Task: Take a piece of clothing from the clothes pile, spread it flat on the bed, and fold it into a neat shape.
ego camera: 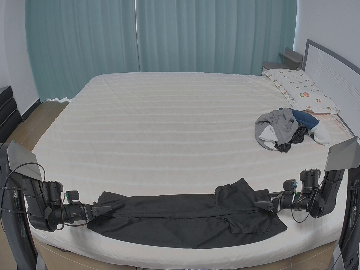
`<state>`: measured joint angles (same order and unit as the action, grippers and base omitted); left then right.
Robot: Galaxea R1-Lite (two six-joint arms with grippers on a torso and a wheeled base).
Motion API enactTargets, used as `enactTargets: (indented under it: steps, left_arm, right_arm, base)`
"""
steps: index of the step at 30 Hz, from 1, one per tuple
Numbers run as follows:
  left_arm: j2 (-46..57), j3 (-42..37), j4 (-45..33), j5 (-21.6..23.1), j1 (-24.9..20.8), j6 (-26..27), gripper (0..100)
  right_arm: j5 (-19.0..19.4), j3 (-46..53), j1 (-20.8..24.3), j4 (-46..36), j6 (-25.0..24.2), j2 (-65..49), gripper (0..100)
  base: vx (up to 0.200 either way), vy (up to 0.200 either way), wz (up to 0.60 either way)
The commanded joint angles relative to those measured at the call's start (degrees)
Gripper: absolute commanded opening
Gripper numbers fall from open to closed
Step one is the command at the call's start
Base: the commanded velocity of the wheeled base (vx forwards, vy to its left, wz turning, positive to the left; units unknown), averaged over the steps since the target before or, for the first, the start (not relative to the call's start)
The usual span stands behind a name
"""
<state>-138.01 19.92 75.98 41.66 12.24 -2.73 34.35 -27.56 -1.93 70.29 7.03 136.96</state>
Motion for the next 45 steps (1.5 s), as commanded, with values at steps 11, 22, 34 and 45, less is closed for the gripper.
enactTargets:
  steps: [11, 22, 34, 45]
  left_arm:
    - [4.1, 6.4, -0.1, 1.9, 1.3, -17.5, 100]
    - [3.1, 15.4, -7.3, -16.8, -7.1, -30.8, 100]
    - [5.1, 21.6, -23.3, -18.1, -7.6, -38.0, 100]
    - [4.7, 21.6, -23.5, -20.3, -8.5, -36.5, 0]
  right_arm:
    - [0.5, -7.1, -2.6, -0.1, -12.2, -6.1, 100]
    - [-6.2, -10.4, -2.4, -1.0, -35.3, -5.5, 100]
    - [-7.5, -7.3, -2.1, -1.2, -38.6, -2.1, 100]
    - [-7.5, -5.5, -1.2, -1.1, -38.6, -1.9, 100]
  base:
    - [0.0, 0.0, 0.0]
    - [0.0, 0.0, 0.0]
    - [0.0, 0.0, 0.0]
    - [0.0, 0.0, 0.0]
